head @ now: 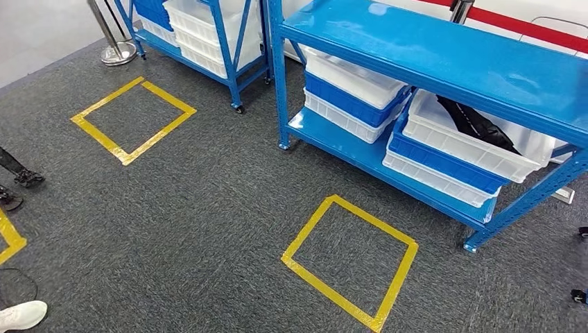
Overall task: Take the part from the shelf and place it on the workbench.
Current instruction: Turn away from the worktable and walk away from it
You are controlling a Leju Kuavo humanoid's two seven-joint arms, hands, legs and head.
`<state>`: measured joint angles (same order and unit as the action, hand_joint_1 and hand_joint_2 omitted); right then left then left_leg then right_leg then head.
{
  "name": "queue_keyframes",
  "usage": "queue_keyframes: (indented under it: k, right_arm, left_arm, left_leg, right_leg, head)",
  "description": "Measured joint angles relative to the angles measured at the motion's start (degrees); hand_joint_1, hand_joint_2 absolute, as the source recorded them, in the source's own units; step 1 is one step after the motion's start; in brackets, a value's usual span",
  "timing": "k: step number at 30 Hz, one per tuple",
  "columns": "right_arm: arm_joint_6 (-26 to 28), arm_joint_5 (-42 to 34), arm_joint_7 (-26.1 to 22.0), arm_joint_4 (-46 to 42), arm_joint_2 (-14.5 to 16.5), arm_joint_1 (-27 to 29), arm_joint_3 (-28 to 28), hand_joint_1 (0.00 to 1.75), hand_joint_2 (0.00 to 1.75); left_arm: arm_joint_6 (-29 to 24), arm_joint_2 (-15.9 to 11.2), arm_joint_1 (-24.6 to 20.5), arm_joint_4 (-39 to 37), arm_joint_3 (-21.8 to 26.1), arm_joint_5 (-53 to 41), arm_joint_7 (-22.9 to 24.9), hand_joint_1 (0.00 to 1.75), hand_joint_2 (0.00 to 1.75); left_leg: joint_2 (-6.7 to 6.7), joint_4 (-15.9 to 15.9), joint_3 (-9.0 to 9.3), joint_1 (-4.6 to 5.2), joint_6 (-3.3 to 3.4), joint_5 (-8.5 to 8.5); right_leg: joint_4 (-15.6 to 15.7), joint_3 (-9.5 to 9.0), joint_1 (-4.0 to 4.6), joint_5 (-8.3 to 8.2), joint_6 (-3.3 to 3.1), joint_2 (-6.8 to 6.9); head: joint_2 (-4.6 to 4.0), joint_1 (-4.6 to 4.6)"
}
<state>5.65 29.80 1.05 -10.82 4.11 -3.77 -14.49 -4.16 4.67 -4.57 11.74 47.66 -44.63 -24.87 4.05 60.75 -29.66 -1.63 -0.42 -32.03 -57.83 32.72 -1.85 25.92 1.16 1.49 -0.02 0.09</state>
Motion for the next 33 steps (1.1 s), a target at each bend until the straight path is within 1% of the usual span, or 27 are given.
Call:
queue_keyframes:
  k: [1, 2, 3, 4, 5, 6, 7, 8, 9, 10, 11, 12, 13, 14, 15, 17, 18, 19, 20, 21, 22, 23, 24, 25, 27, 29, 33]
  right_arm:
    - [0.0, 0.1, 0.03, 0.0, 0.01, -0.08, -0.01, 0.0, 0.0]
    - [-0.02, 0.22, 0.06, 0.0, 0.02, -0.18, -0.01, 0.0, 0.0]
    - [-0.07, 0.32, 0.07, 0.0, 0.03, -0.25, 0.0, 0.0, 0.0]
    - [-0.13, 0.43, 0.11, 0.0, 0.02, -0.26, 0.0, 0.0, 0.0]
    - [-0.22, 0.51, 0.16, 0.0, -0.01, -0.22, 0.0, 0.0, 0.0]
    - [-0.32, 0.56, 0.21, 0.0, -0.02, -0.2, 0.0, 0.0, 0.0]
    - [-0.39, 0.63, 0.25, 0.0, -0.02, -0.2, -0.01, 0.0, 0.0]
    - [-0.44, 0.72, 0.26, 0.0, -0.01, -0.25, 0.0, 0.0, 0.0]
    - [-0.47, 0.81, 0.26, 0.0, 0.02, -0.33, 0.0, 0.0, 0.0]
    - [-0.49, 0.93, 0.26, 0.0, 0.05, -0.39, 0.0, 0.0, 0.0]
    - [-0.49, 1.02, 0.26, 0.0, 0.06, -0.4, 0.01, 0.0, 0.0]
    - [-0.5, 1.1, 0.26, 0.0, 0.06, -0.33, 0.0, 0.0, 0.0]
    - [-0.5, 1.19, 0.27, 0.0, 0.03, -0.23, 0.0, 0.0, 0.0]
    - [-0.51, 1.24, 0.29, 0.0, -0.01, -0.18, 0.01, 0.0, 0.0]
    - [-0.51, 1.31, 0.33, 0.0, -0.03, -0.2, 0.01, 0.0, 0.0]
    - [-0.48, 1.57, 0.39, 0.0, -0.04, -0.41, 0.02, 0.0, 0.0]
    - [-0.39, 1.89, 0.42, 0.0, -0.03, -0.46, 0.04, 0.0, 0.0]
    - [-0.29, 2.2, 0.43, 0.0, -0.04, -0.45, 0.08, 0.0, 0.0]
    - [-0.19, 2.48, 0.43, 0.0, -0.05, -0.36, 0.11, 0.0, 0.0]
    - [-0.13, 2.64, 0.44, 0.0, -0.09, -0.26, 0.14, 0.0, 0.0]
    - [-0.1, 2.68, 0.43, 0.0, -0.16, -0.2, 0.15, 0.0, 0.0]
    - [-0.06, 2.71, 0.39, 0.0, -0.24, -0.19, 0.15, 0.0, 0.0]
    - [0.02, 2.75, 0.33, 0.0, -0.3, -0.21, 0.15, 0.0, 0.0]
    - [0.12, 2.8, 0.26, 0.0, -0.33, -0.23, 0.15, 0.0, 0.0]
    - [0.28, 2.9, 0.12, 0.0, -0.32, -0.19, 0.15, 0.0, 0.0]
    - [0.36, 2.97, 0.06, 0.0, -0.34, -0.14, 0.15, 0.0, 0.0]
    - [0.39, 2.99, 0.06, 0.0, -0.36, -0.15, 0.15, 0.0, 0.0]
  left_arm:
    - [-0.71, 0.07, 0.06, -0.01, 0.01, -0.05, -0.07, 0.0, 0.0]
    - [-1.43, 0.12, 0.17, -0.01, 0.02, -0.11, -0.13, 0.0, 0.0]
    - [-2.03, 0.14, 0.29, -0.01, 0.03, -0.16, -0.15, 0.0, 0.0]
    - [-2.49, 0.15, 0.36, -0.01, 0.03, -0.24, -0.15, 0.0, 0.0]
    - [-2.77, 0.18, 0.38, -0.01, 0.03, -0.31, -0.15, 0.0, 0.0]
    - [-2.93, 0.2, 0.37, -0.01, 0.03, -0.38, -0.15, 0.0, 0.0]
    - [-3.09, 0.21, 0.36, -0.01, 0.03, -0.44, -0.15, 0.0, 0.0]
    - [-3.3, 0.22, 0.35, -0.01, 0.03, -0.48, -0.14, 0.0, 0.0]
    - [-3.62, 0.22, 0.33, -0.01, 0.03, -0.55, -0.14, 0.0, 0.0]
    - [-4.03, 0.23, 0.32, -0.01, 0.03, -0.62, -0.13, 0.0, 0.0]
    - [-4.45, 0.24, 0.25, -0.01, 0.03, -0.72, -0.14, 0.0, 0.0]
    - [-4.82, 0.27, 0.14, -0.01, 0.03, -0.83, -0.15, 0.0, 0.0]
    - [-5.08, 0.38, 0.0, 0.0, 0.03, -0.93, -0.16, 0.0, 0.0]
    - [-5.26, 0.48, -0.12, 0.01, 0.03, -1.01, -0.19, 0.0, 0.0]
    - [-5.39, 0.57, -0.19, 0.01, 0.03, -1.06, -0.21, 0.0, 0.0]
    - [-5.49, 0.64, -0.15, 0.02, 0.03, -1.11, -0.39, 0.0, 0.0]
    - [-5.47, 0.65, -0.15, 0.02, 0.03, -1.14, -0.56, 0.0, 0.0]
    - [-5.42, 0.67, -0.18, 0.02, 0.03, -1.18, -0.75, 0.0, 0.0]
    - [-5.35, 0.69, -0.26, 0.02, 0.03, -1.23, -0.92, 0.0, 0.0]
    - [-5.23, 0.73, -0.36, 0.02, 0.03, -1.3, -1.04, 0.0, 0.0]
    - [-5.13, 0.78, -0.46, 0.02, 0.03, -1.36, -1.11, 0.0, 0.0]
    - [-5.03, 0.83, -0.55, 0.02, 0.03, -1.4, -1.16, 0.0, 0.0]
    - [-4.94, 0.87, -0.64, 0.02, 0.03, -1.43, -1.2, 0.0, 0.0]
    - [-4.91, 0.9, -0.75, 0.02, 0.03, -1.45, -1.23, 0.0, 0.0]
    - [-4.79, 0.9, -0.93, 0.02, 0.03, -1.5, -1.29, 0.0, 0.0]
    - [-4.48, 0.87, -1.05, 0.02, 0.03, -1.51, -1.39, 0.0, 0.0]
    - [-3.86, 0.98, -1.15, 0.02, 0.02, -1.53, -1.65, 0.0, 0.0]
  left_leg:
    - [-2.16, 3.29, -1.47, -0.13, -0.05, -1.96]
    - [-3.38, 7.22, -3.38, -0.15, 0.01, -3.92]
    - [-3.94, 10.82, -5.26, -0.14, 0.07, -5.27]
    - [-4.14, 12.93, -6.52, -0.14, 0.1, -5.55]
    - [-4.23, 12.89, -6.8, -0.16, 0.17, -4.58]
    - [-4.44, 10.67, -6.01, -0.2, 0.28, -2.64]
    - [-5.24, 6.96, -4.45, -0.3, 0.41, -0.3]
    - [-6.7, 3.1, -2.82, -0.41, 0.53, 1.5]
    - [-7.9, 0.24, -1.65, -0.48, 0.61, 2.58]
    - [-8.77, -1.41, -1.02, -0.43, 0.72, 2.98]
    - [-8.89, -1.89, -0.9, -0.21, 0.92, 2.9]
    - [-8.15, -2.09, -0.88, 0.02, 1.27, 3.08]
    - [-7.43, -2.49, -0.76, 0.11, 1.76, 3.45]
    - [-6.67, -3.01, -0.63, 0.16, 2.33, 3.87]
    - [-5.81, -3.52, -0.52, 0.13, 2.85, 4.26]
    - [-4.18, -3.95, -0.53, 0.31, 3.45, 4.57]
    - [-3.43, -3.93, -0.62, 0.44, 3.53, 4.57]
    - [-2.83, -3.92, -0.7, 0.56, 3.52, 4.56]
    - [-2.36, -3.9, -0.75, 0.62, 3.5, 4.55]
    - [-2.02, -3.89, -0.73, 0.63, 3.45, 4.53]
    - [-1.78, -3.87, -0.65, 0.62, 3.35, 4.5]
    - [-1.61, -3.83, -0.58, 0.7, 3.16, 4.44]
    - [-1.49, -3.75, -0.5, 0.83, 2.87, 4.3]
    - [-1.41, -3.67, -0.44, 0.99, 2.56, 4.19]
    - [-1.42, -3.45, -0.44, 1.11, 2.72, 3.94]
    - [-1.5, -3.39, -0.49, 0.83, 2.97, 4.0]
    - [-1.54, -3.69, -0.37, 0.46, 2.29, 4.26]
  right_leg:
    - [0.04, 0.07, -0.01, -0.09, -0.43, -0.72]
    - [0.03, 0.14, 0.15, -0.16, -0.81, -1.47]
    - [0.02, 0.19, 0.33, -0.2, -1.0, -2.35]
    - [0.0, 0.2, 0.45, -0.22, -1.06, -3.23]
    - [-0.03, 0.14, 0.52, -0.24, -1.08, -4.12]
    - [-0.06, 0.05, 0.53, -0.25, -1.05, -4.99]
    - [-0.09, -0.03, 0.52, -0.28, -1.0, -5.81]
    - [-0.2, -0.02, 0.67, -0.31, -0.85, -6.6]
    - [-0.26, 0.08, 0.78, -0.38, -0.62, -7.29]
    - [-0.26, 0.31, 0.88, -0.5, -0.27, -7.91]
    - [-0.15, 0.58, 0.87, -0.68, 0.21, -8.51]
    - [0.11, 0.93, 0.78, -0.91, 0.74, -9.15]
    - [0.1, 1.2, 0.75, -1.04, 1.18, -9.2]
    - [-0.63, 1.8, 0.82, -0.65, 1.35, -8.27]
    - [-2.4, 2.84, 0.98, 0.32, 1.24, -6.83]
    - [-9.18, 6.19, 1.11, 3.7, 0.59, -3.56]
    - [-12.8, 7.84, 1.04, 5.17, 0.51, -2.88]
    - [-15.26, 8.8, 0.98, 6.03, 0.67, -2.5]
    - [-15.78, 8.69, 0.89, 6.06, 1.03, -2.27]
    - [-13.89, 7.28, 0.79, 5.26, 1.52, -2.08]
    - [-10.07, 4.88, 0.69, 3.98, 1.95, -1.8]
    - [-5.66, 2.28, 0.64, 2.74, 2.18, -1.36]
    - [-2.03, 0.15, 0.78, 1.7, 2.12, -1.02]
    - [0.19, -1.14, 0.86, 1.11, 1.87, -0.74]
    - [1.05, -1.71, 0.77, 0.68, 1.4, -0.7]
    - [1.03, -1.73, 0.64, 0.59, 1.33, -0.74]
    - [0.98, -1.69, 1.09, 0.67, 1.08, -0.76]
  head:
    - [0.0, -0.13]
    - [0.0, -0.17]
    - [0.0, -0.16]
    - [0.0, -0.15]
    - [0.0, -0.14]
    - [0.0, -0.15]
    - [0.0, -0.16]
    - [0.0, -0.16]
    - [0.0, -0.12]
    - [0.0, -0.1]
    - [0.0, -0.07]
    - [0.0, -0.06]
    - [0.0, -0.03]
    - [0.0, 0.07]
    - [0.0, 0.2]
    - [0.0, 0.4]
    - [0.0, 0.42]
    - [0.0, 0.42]
    - [0.0, 0.42]
    - [0.0, 0.43]
    - [0.0, 0.44]
    - [0.0, 0.5]
    - [0.0, 0.53]
    - [0.0, 0.49]
    - [0.0, 0.39]
    - [0.0, 0.37]
    - [0.0, 0.37]
